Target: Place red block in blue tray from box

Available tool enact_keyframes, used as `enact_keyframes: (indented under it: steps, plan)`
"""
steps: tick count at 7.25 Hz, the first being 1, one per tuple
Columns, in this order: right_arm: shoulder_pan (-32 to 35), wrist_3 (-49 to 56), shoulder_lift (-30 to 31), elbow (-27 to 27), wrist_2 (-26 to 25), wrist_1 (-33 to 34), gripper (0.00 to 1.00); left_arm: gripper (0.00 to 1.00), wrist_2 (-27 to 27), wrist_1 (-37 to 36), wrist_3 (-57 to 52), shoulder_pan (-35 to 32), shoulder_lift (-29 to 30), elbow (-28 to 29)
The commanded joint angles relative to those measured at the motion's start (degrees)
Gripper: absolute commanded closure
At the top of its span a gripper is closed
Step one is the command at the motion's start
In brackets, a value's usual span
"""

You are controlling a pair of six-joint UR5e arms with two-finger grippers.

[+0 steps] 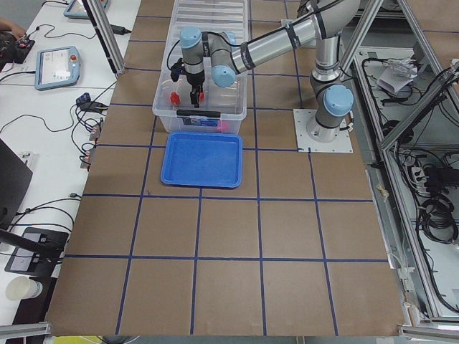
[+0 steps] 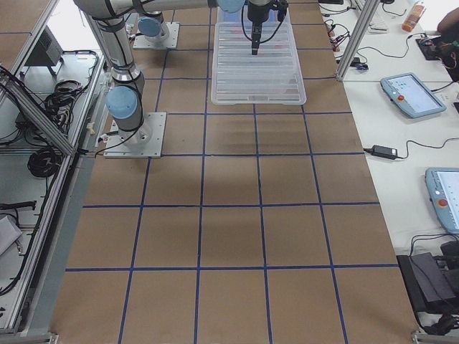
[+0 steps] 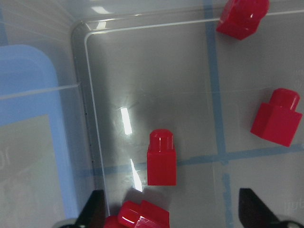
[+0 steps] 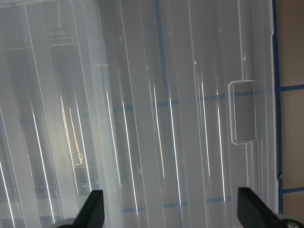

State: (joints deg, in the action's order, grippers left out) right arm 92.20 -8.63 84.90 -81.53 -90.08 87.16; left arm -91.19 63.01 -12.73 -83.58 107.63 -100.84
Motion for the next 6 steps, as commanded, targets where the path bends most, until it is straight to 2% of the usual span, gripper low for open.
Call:
enact_keyframes:
  steps: [1, 6]
  plan:
    - [0.0, -0.1, 0.2, -0.3, 0.0, 0.0, 0.00, 0.07, 0.1, -0.2, -0.6, 0.3, 1.2, -0.2]
    - [-0.1, -0.1, 0.2, -0.3, -0.2, 0.0, 0.00, 0.07, 0.0, -1.3, -0.6, 0.5, 3.9, -3.0]
